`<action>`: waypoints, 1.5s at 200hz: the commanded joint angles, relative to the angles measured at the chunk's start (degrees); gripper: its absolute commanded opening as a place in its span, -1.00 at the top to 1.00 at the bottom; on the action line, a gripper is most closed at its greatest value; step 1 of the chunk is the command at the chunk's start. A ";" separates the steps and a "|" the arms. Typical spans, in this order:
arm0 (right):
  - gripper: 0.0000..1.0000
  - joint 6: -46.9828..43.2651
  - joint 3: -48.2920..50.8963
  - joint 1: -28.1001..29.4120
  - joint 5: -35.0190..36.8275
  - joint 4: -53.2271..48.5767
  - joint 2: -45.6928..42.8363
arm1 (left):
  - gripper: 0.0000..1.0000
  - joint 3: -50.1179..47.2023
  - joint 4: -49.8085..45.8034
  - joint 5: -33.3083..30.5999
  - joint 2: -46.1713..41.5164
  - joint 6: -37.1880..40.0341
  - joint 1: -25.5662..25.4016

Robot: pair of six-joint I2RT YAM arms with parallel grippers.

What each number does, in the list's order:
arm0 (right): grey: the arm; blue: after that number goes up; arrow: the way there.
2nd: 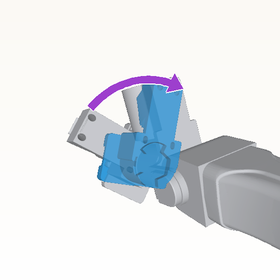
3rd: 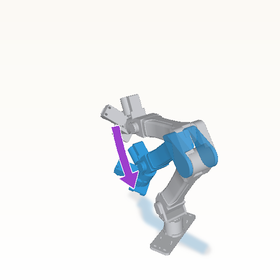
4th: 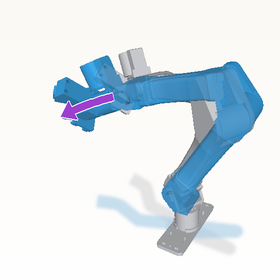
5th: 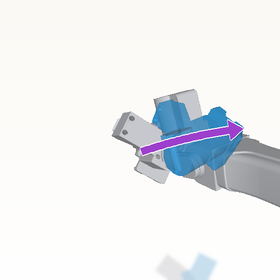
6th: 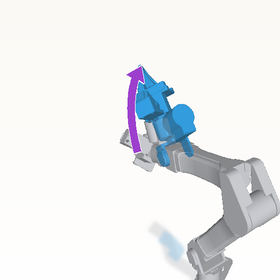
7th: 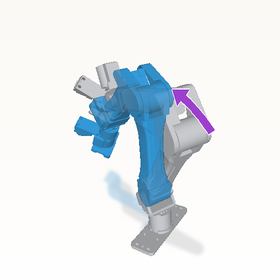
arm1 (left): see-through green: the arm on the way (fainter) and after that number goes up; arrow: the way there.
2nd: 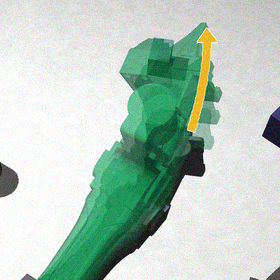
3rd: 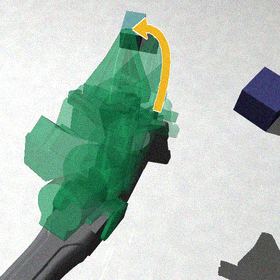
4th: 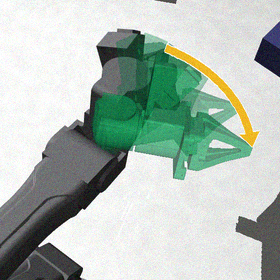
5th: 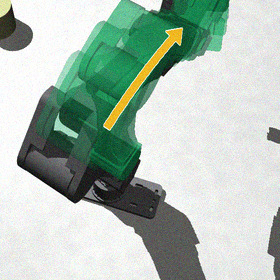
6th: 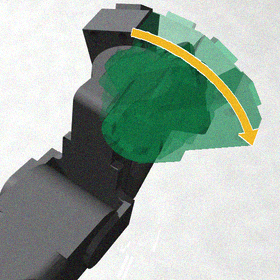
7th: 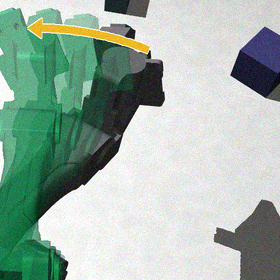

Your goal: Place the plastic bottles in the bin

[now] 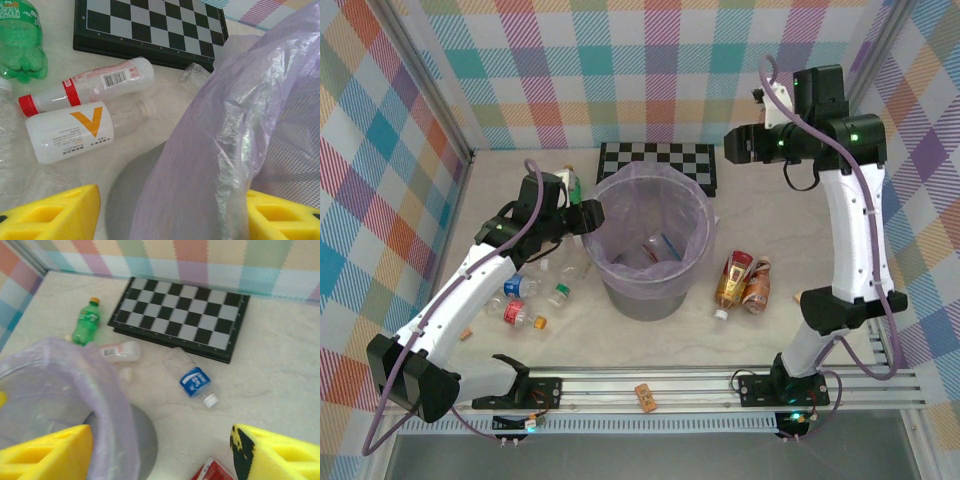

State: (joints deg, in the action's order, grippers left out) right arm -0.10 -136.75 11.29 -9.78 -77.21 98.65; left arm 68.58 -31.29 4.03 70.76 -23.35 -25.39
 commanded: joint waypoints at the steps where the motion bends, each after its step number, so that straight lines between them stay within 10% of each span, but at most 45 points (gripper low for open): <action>1: -0.47 -1.97 3.78 -3.39 -4.32 2.90 3.57 | -0.26 1.48 -0.40 1.30 1.10 -0.29 -0.44; 143: -0.48 -10.87 22.67 0.21 -4.68 18.21 20.52 | -0.26 2.34 -0.98 1.94 1.96 0.73 -0.42; 300: -0.50 -10.72 14.14 5.67 2.66 20.04 38.58 | -0.27 2.99 -1.45 2.11 2.58 0.68 -0.37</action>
State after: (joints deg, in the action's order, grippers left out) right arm -11.00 -121.64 16.14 -8.47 -56.58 135.83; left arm 70.37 -31.38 5.10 72.55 -23.09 -25.39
